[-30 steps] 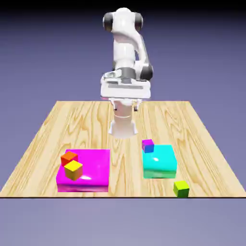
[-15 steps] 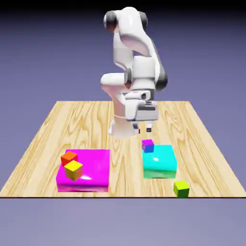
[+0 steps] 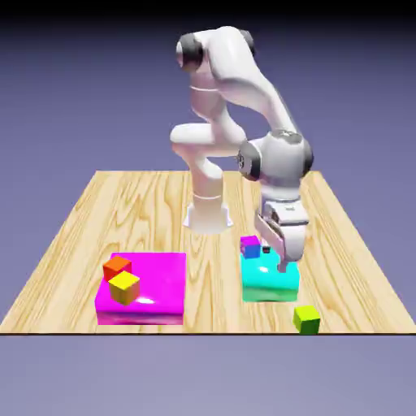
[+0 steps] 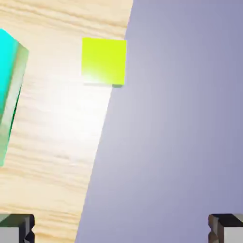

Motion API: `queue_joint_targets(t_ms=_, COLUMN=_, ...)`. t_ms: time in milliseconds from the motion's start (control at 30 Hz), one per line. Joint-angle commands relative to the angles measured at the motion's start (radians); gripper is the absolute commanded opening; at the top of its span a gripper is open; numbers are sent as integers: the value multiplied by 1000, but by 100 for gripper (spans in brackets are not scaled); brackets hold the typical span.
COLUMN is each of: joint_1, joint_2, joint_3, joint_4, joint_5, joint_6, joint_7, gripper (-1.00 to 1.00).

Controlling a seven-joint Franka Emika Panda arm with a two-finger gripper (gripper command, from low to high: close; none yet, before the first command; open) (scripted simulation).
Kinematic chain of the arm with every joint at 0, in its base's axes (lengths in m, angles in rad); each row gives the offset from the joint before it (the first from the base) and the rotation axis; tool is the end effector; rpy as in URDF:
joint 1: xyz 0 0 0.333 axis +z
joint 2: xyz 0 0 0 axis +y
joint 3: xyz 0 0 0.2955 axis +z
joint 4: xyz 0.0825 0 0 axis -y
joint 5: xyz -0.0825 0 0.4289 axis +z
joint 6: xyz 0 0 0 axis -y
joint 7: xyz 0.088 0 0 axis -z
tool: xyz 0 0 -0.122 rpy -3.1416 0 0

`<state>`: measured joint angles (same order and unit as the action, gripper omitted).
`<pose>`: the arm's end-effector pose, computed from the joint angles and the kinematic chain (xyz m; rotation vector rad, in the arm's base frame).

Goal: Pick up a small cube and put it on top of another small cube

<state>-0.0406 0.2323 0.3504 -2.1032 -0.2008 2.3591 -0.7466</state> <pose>0.5794 0.1817 0.2528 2.5446 1.7146 0.0416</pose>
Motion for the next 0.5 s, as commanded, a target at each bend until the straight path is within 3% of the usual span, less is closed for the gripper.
queue_joint_targets(t_ms=0, joint_1=-2, joint_2=23, joint_3=10, joint_4=21, joint_5=-6, joint_6=-20, joint_7=-44, gripper=0)
queue_joint_targets(t_ms=467, joint_1=-23, joint_2=352, joint_3=154, joint_4=310, joint_5=-88, joint_6=-297, joint_7=-652, gripper=0)
